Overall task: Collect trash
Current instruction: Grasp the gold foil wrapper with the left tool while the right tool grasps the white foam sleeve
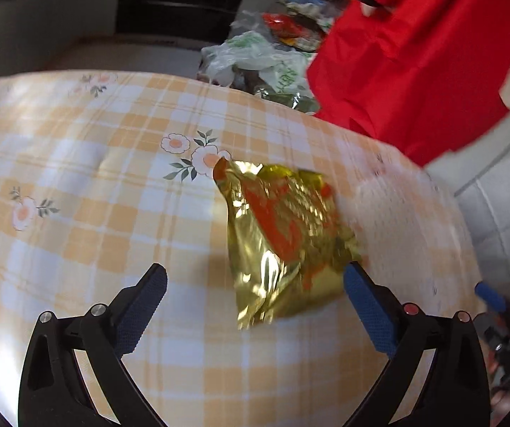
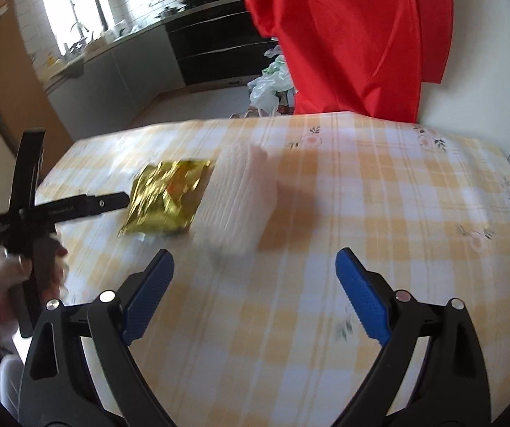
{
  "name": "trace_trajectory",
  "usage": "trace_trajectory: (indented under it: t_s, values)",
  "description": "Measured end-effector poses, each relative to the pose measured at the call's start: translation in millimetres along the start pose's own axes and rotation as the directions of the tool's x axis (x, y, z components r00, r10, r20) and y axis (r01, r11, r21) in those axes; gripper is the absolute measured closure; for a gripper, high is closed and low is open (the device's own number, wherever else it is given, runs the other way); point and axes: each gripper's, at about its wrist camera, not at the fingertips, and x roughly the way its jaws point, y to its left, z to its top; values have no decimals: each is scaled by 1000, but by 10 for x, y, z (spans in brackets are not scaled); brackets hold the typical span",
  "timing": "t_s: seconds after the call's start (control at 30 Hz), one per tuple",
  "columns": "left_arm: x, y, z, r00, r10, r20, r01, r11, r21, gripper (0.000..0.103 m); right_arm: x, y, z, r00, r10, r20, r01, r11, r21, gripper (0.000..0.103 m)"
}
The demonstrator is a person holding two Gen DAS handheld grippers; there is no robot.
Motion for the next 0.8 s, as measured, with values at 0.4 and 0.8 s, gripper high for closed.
trace_trajectory:
  t_s: [0.4, 0.8]
  values:
    - [471, -316, 274, 990, 139, -9, -138, 990, 40, 6, 620, -24, 318, 999, -12, -33, 14, 998, 64, 13]
    - [87, -118, -36, 988, 154, -3, -151, 973, 172, 26, 820, 155, 252, 992, 59, -113, -48, 994, 99, 59]
